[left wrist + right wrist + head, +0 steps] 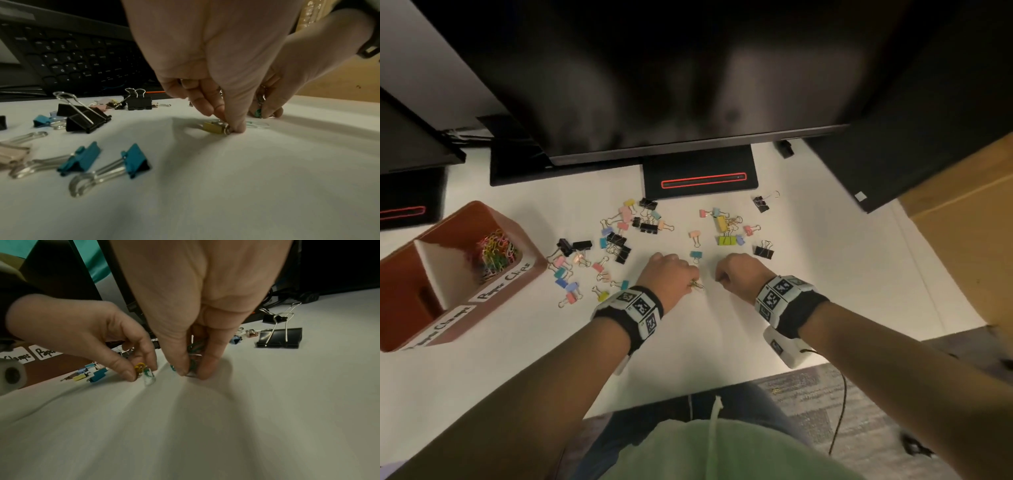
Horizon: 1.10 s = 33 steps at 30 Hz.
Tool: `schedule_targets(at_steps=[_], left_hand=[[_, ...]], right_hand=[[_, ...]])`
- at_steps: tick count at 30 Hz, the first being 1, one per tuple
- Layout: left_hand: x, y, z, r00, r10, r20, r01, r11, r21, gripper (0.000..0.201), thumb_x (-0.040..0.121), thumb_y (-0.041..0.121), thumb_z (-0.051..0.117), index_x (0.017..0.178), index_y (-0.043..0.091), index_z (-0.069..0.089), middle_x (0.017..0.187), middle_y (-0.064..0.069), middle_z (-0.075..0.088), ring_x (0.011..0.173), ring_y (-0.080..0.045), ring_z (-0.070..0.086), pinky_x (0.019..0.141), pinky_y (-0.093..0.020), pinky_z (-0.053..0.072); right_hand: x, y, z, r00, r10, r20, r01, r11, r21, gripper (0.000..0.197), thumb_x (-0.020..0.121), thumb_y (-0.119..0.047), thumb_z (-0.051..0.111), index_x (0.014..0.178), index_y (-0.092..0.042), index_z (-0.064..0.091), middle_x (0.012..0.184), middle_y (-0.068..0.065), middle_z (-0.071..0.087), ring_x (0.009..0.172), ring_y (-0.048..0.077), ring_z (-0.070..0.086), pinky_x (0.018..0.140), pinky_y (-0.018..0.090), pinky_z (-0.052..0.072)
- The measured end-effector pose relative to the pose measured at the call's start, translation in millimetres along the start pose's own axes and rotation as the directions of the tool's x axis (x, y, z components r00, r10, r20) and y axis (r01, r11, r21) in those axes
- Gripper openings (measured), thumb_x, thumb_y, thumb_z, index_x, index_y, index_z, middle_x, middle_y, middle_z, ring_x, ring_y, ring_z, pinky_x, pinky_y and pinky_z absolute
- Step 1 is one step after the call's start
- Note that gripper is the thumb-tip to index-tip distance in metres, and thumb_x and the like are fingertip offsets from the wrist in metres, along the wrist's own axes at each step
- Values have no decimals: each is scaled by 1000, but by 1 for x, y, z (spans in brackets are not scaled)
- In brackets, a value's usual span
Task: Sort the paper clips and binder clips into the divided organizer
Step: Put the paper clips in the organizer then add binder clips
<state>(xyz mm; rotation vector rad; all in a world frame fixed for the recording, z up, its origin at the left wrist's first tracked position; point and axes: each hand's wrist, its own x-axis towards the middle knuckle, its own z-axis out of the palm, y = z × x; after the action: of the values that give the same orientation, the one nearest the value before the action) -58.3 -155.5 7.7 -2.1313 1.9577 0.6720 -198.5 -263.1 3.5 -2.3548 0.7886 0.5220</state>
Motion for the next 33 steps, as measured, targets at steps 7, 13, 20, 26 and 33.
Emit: schedule_targets(at_steps=[7, 13, 20, 26, 33], left_hand=[[12, 4, -1, 998, -57, 17, 57, 997, -44, 19, 93, 26, 48, 105, 22, 62, 111, 1, 59, 107, -21, 49, 93, -37, 36], [11, 7, 0, 998, -30, 59, 32, 999, -31, 18, 95, 20, 44, 107, 16, 57, 113, -3, 57, 108, -22, 51, 95, -35, 35], [-17, 0, 3, 980, -135, -143, 78, 934, -348, 15, 94, 19, 46, 98, 13, 58, 95, -3, 62, 91, -23, 54, 87, -34, 40], [-81, -56, -10, 867, -353, -352, 102, 817, -567, 1, 86, 13, 60, 86, 13, 61, 80, 3, 57, 76, -15, 53, 72, -29, 46], [-135, -134, -27, 710, -552, -437, 179, 742, -646, 7, 84, 10, 65, 91, 8, 64, 84, -4, 61, 76, -17, 56, 71, -27, 46]], right_hand=[[1, 5, -3, 998, -43, 49, 42, 999, 17, 22, 86, -5, 50, 101, -11, 65, 108, 9, 64, 98, 25, 59, 87, 31, 48], [-4, 17, -3, 984, -168, 50, 167, 986, 30, 23, 83, -2, 51, 98, -9, 67, 106, 8, 64, 96, 24, 58, 85, 28, 46], [4, 17, -1, 970, -243, 7, 242, 969, 41, 22, 83, -1, 53, 96, -8, 69, 103, 10, 64, 95, 24, 59, 88, 28, 47], [15, -13, 0, 968, -251, 31, 250, 968, 14, 22, 83, -1, 53, 97, -8, 69, 104, 7, 68, 96, 23, 61, 89, 27, 47], [30, -42, 0, 963, -266, -46, 268, 963, 37, 12, 82, -4, 64, 89, -9, 71, 95, 8, 68, 86, 21, 62, 87, 32, 51]])
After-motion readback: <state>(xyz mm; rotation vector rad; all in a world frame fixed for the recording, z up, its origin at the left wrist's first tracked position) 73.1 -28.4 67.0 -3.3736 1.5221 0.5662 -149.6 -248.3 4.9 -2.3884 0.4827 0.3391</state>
